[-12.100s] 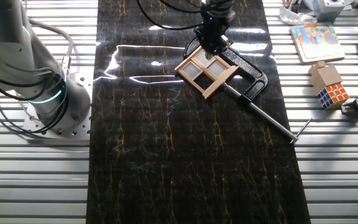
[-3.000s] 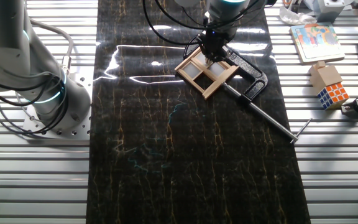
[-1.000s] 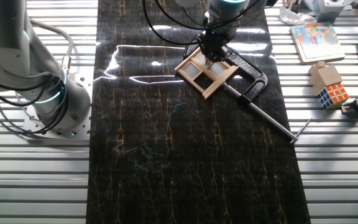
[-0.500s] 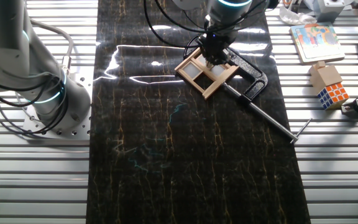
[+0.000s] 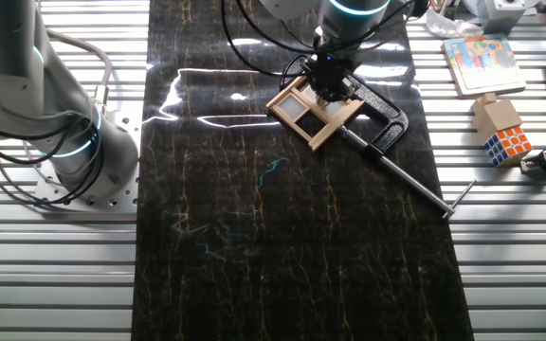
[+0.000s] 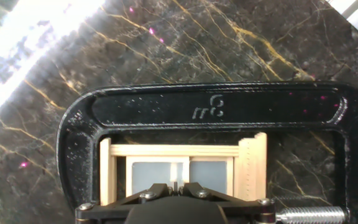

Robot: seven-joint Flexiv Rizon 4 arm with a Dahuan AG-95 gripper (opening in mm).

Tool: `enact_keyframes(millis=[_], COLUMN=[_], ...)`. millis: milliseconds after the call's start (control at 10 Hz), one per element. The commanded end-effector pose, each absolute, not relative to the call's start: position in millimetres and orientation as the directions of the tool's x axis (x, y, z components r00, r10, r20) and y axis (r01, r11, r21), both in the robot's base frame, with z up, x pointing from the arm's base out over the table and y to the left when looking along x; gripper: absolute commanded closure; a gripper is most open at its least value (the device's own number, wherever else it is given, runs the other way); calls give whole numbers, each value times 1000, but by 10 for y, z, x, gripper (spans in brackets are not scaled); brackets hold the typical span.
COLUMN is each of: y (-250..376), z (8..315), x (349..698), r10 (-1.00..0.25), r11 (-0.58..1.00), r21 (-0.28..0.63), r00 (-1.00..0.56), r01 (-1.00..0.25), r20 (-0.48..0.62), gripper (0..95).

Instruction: Open a sliding window

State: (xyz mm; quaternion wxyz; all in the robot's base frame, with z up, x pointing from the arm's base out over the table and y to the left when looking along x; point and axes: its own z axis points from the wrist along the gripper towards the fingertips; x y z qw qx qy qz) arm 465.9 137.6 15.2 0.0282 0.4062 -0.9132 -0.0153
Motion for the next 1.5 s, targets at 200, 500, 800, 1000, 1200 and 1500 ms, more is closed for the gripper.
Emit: enact_keyframes(millis=[200, 500, 800, 1000, 1200, 1500], y=[1334, 1282, 1215, 1206, 1253, 1465], z=[160, 171, 238, 261, 263, 251], x=[4667, 4719, 4781, 4804, 4797, 4661], r10=[-747, -752, -761, -755, -750, -726], r11=[665, 660, 649, 655, 661, 687], r21=[54, 43, 44, 55, 70, 72], r00=[-665, -659, -648, -655, -660, -687], r01=[-745, -750, -759, -753, -747, -723], r20=[33, 31, 33, 30, 29, 32], gripper=[950, 950, 950, 950, 950, 950])
